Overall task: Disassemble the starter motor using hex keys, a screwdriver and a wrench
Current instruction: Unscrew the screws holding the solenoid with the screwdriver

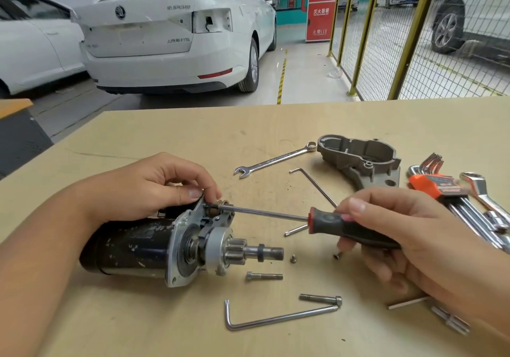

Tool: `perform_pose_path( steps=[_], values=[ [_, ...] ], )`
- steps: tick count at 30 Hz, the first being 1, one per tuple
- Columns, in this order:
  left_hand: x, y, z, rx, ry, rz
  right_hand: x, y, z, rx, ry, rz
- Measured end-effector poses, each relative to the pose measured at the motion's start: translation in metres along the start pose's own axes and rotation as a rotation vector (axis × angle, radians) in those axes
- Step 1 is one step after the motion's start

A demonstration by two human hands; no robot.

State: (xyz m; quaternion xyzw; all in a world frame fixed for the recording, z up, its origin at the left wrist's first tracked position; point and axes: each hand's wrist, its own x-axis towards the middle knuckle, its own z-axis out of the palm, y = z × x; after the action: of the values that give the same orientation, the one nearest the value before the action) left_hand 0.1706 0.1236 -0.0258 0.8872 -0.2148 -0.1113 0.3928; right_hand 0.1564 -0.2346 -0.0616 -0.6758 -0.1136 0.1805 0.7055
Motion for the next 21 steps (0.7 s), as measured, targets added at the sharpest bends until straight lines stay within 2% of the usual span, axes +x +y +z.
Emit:
perform_pose_path(
  steps=[6, 9, 12, 16, 21],
  values=[
    [-0.001, 0.004, 0.003, 0.003, 0.022, 0.031, 0.006, -0.007, -0.013, 0.195, 0.207, -0.159],
    [-0.001, 0.006, 0.004, 0.010, 0.021, 0.038, 0.009, -0.002, -0.021, -0.159, 0.395, -0.326],
    [-0.001, 0.009, 0.006, 0.005, 0.023, 0.051, 0.009, 0.005, -0.026, -0.575, 0.495, -0.431],
    [-0.002, 0.009, 0.006, 0.005, 0.027, 0.074, 0.008, 0.006, -0.026, -0.886, 0.542, -0.511],
    [-0.002, 0.010, 0.006, 0.007, 0.031, 0.054, 0.009, 0.006, -0.024, -1.135, 0.488, -0.466]
  ],
)
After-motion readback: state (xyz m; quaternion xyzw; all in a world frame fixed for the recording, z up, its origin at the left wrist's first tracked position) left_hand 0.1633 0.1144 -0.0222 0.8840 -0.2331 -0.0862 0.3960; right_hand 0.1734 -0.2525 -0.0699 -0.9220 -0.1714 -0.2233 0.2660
